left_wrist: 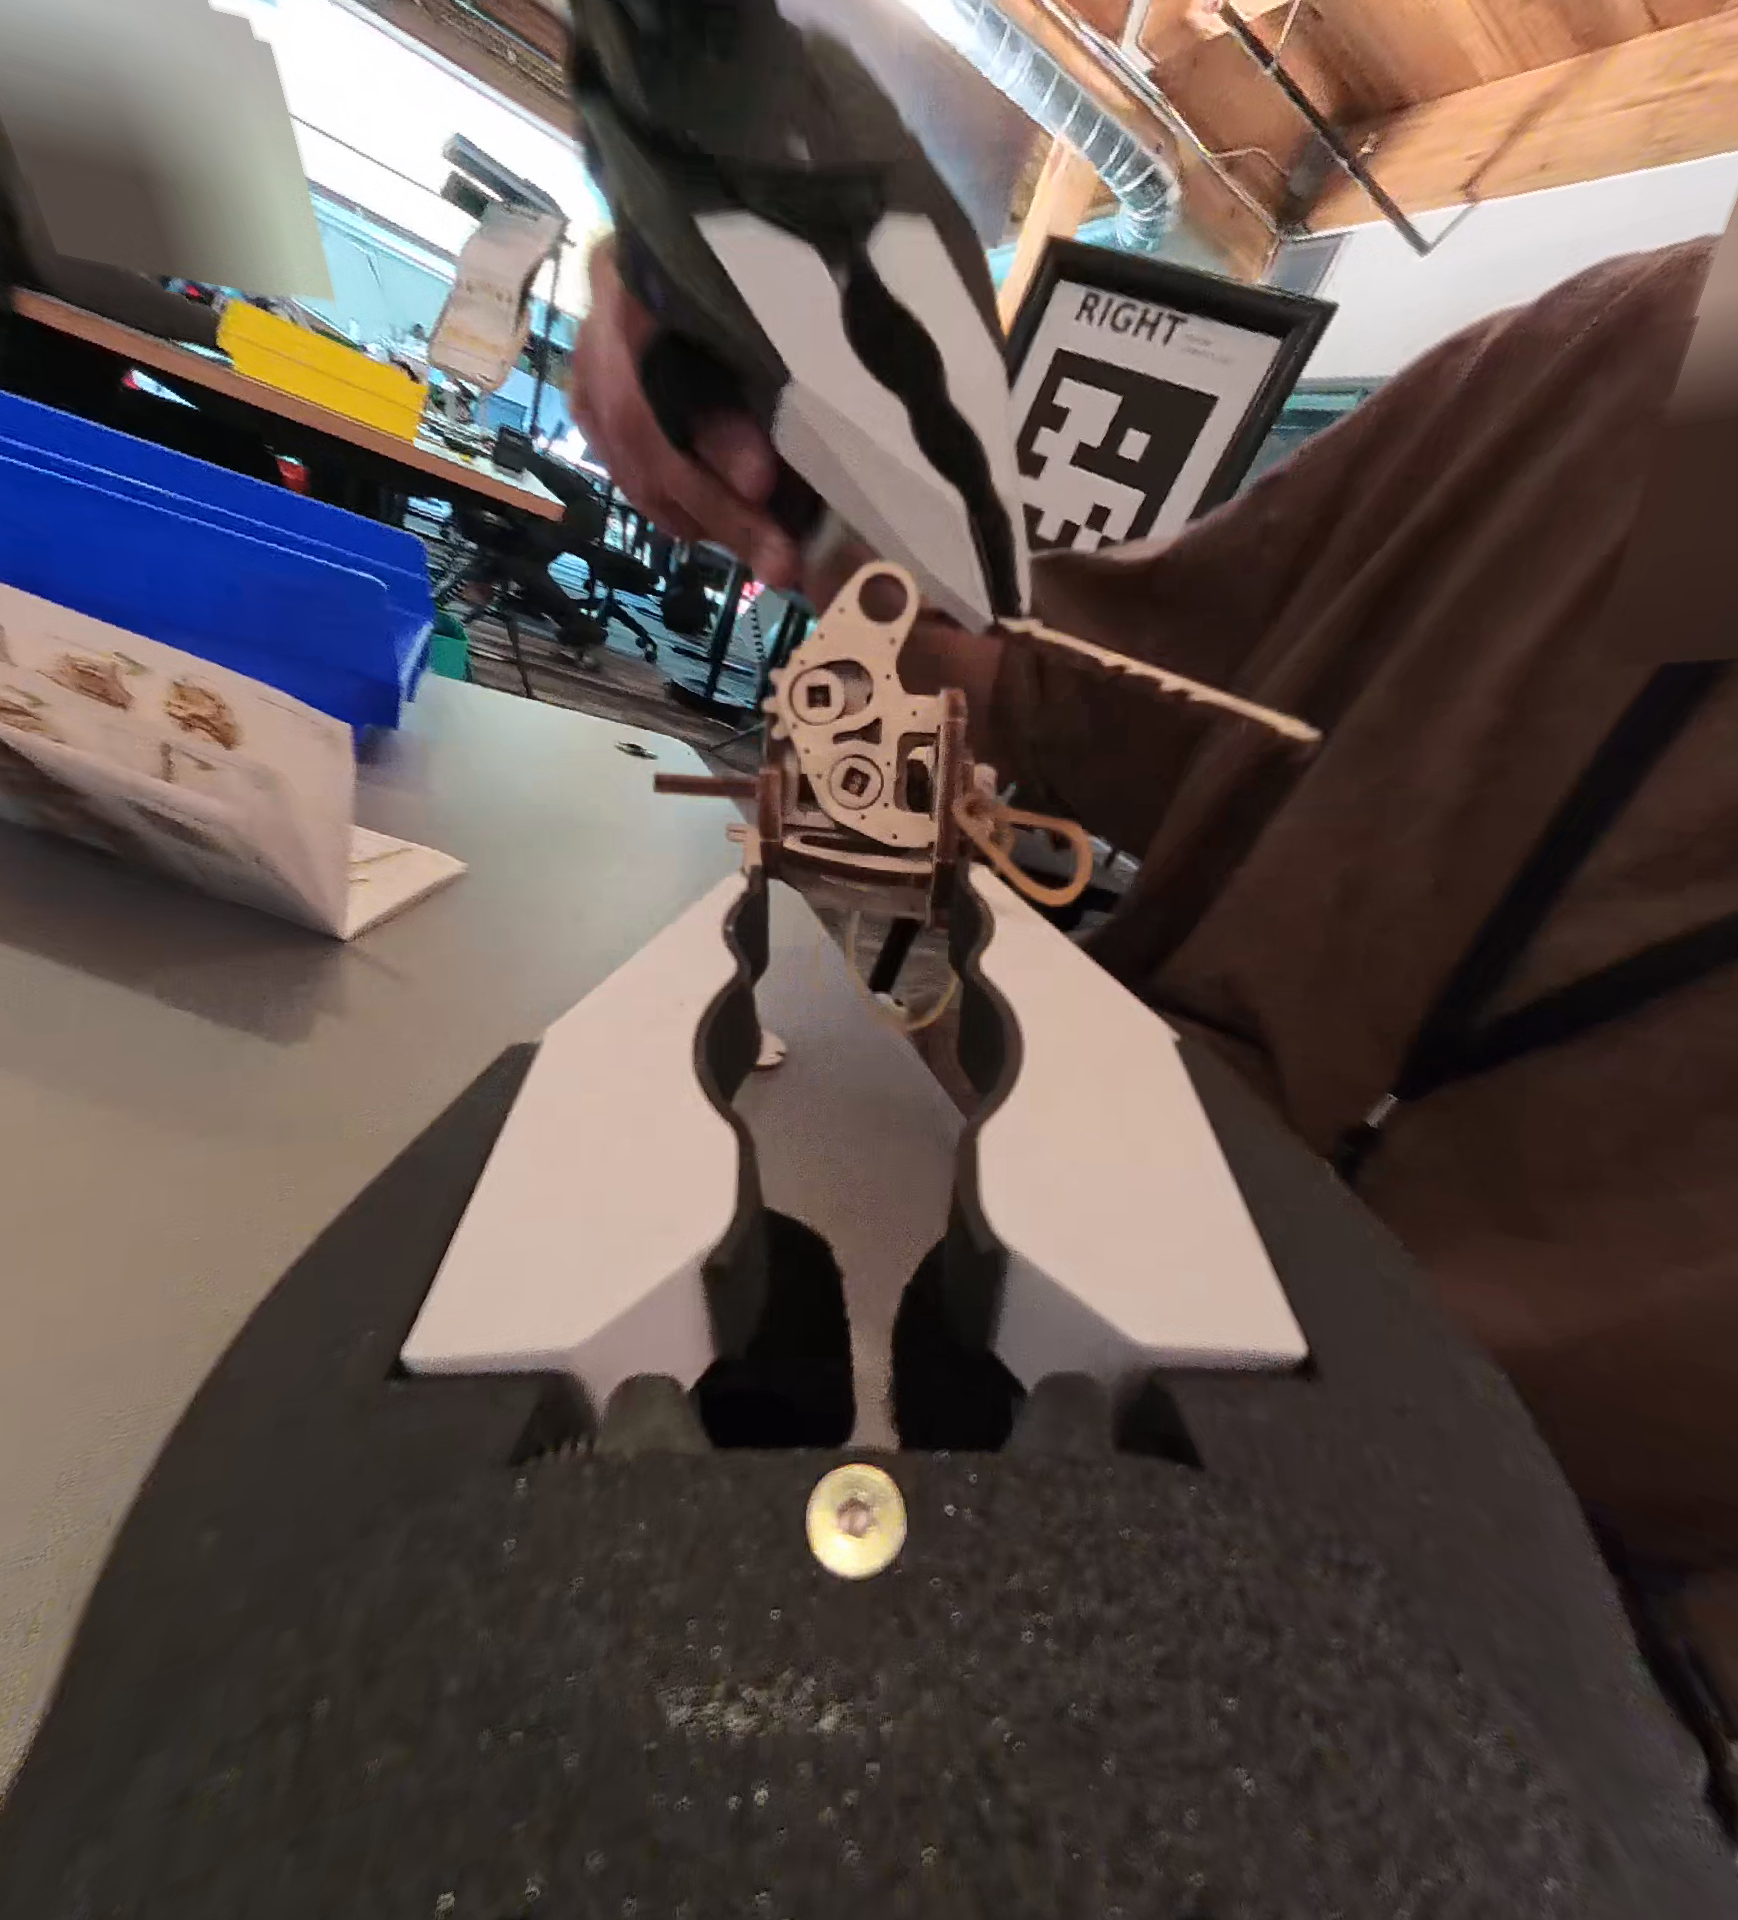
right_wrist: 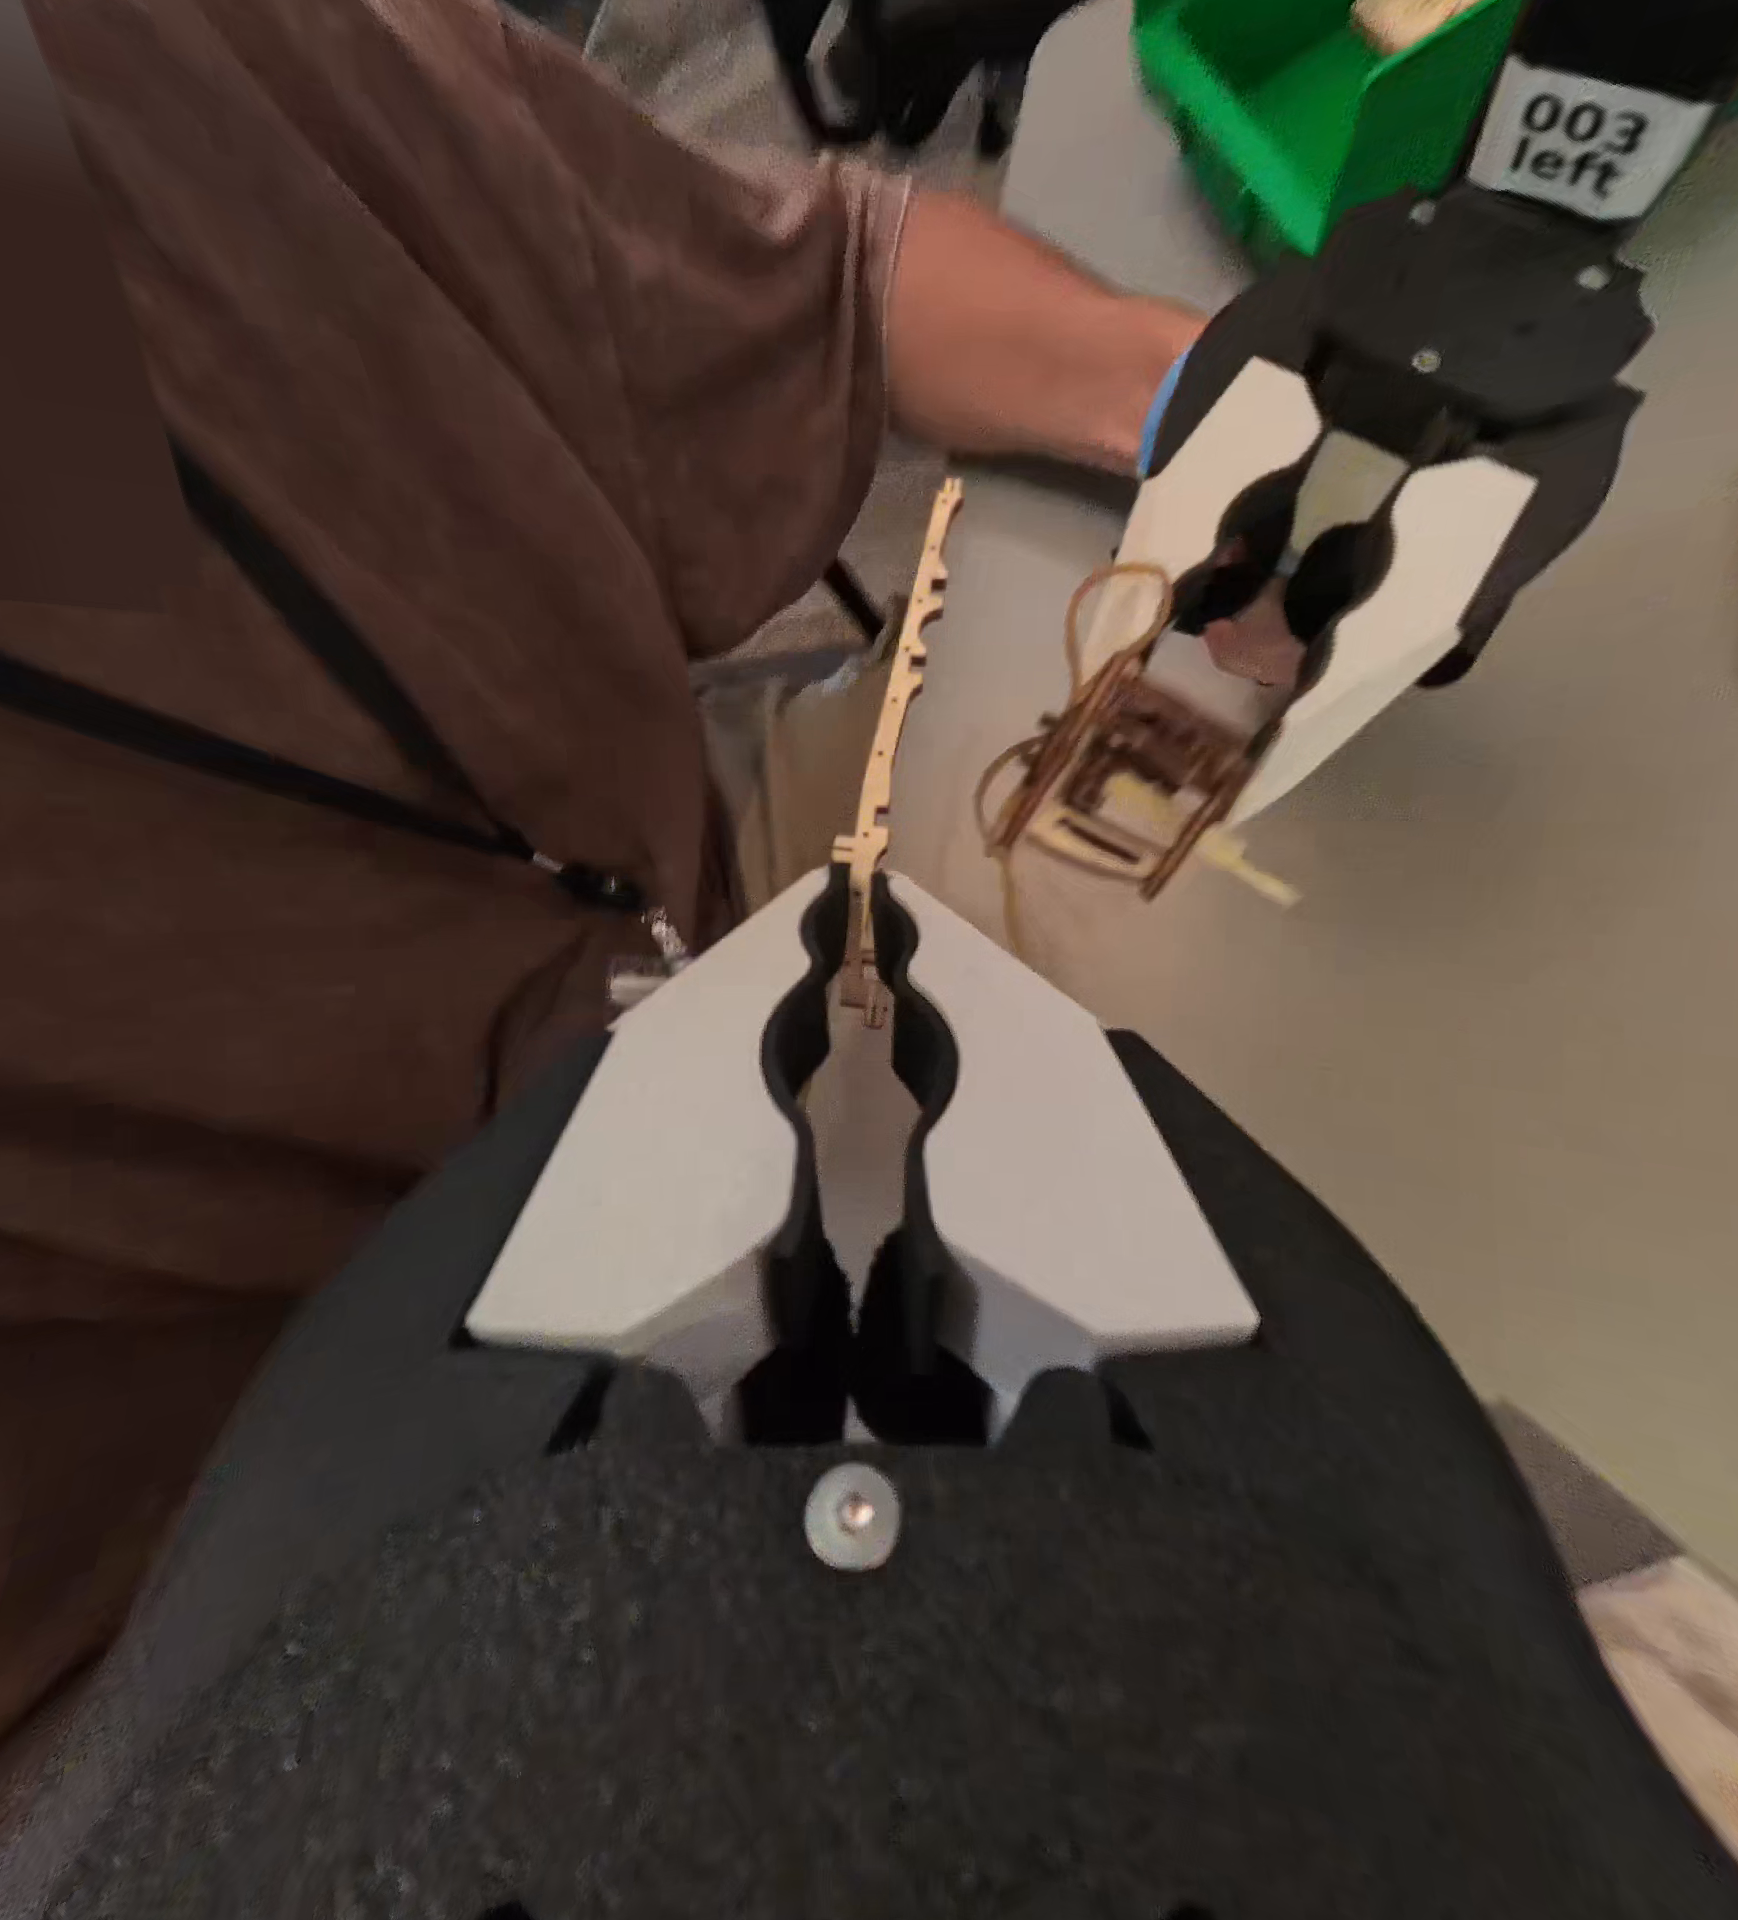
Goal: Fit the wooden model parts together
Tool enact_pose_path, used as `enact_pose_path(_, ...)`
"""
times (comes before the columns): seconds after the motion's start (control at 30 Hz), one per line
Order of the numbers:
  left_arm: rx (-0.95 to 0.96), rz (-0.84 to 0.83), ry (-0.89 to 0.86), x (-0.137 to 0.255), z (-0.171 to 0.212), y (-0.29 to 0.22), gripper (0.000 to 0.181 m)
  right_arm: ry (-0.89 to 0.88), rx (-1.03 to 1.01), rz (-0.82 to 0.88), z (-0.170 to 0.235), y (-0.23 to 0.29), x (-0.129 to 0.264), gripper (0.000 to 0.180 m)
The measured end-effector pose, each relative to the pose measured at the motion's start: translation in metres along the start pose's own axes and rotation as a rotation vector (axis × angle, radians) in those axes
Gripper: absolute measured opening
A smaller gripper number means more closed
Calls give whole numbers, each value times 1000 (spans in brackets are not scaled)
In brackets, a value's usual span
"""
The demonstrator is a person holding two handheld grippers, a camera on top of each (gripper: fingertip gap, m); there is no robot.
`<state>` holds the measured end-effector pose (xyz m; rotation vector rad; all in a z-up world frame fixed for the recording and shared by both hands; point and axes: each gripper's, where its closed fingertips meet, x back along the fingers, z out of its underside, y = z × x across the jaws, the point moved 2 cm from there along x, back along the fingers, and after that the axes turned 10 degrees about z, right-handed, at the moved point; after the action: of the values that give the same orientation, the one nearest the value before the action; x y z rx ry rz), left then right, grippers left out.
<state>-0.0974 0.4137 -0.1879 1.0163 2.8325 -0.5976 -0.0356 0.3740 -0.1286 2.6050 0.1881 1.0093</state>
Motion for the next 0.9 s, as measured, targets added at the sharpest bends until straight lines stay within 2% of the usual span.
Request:
enact_pose_path(0.1,34,46,8,-7,5,-4,32,195,20,-161,-7,-7,-8,3)
enact_pose_path(0.27,29,62,15,-8,5,-8,32,375,12,-264,-7,-21,-21,3)
enact_pose_path(0.4,29,73,14,-8,4,-10,32,376,27,-309,-13,-22,-21,3)
enact_pose_path(0.67,13,65,50,-10,9,-10,32,405,-81,-408,-8,-24,-25,3)
enact_pose_path(0.9,17,45,30,-6,7,-6,32,342,-82,-360,-8,-35,-26,4)
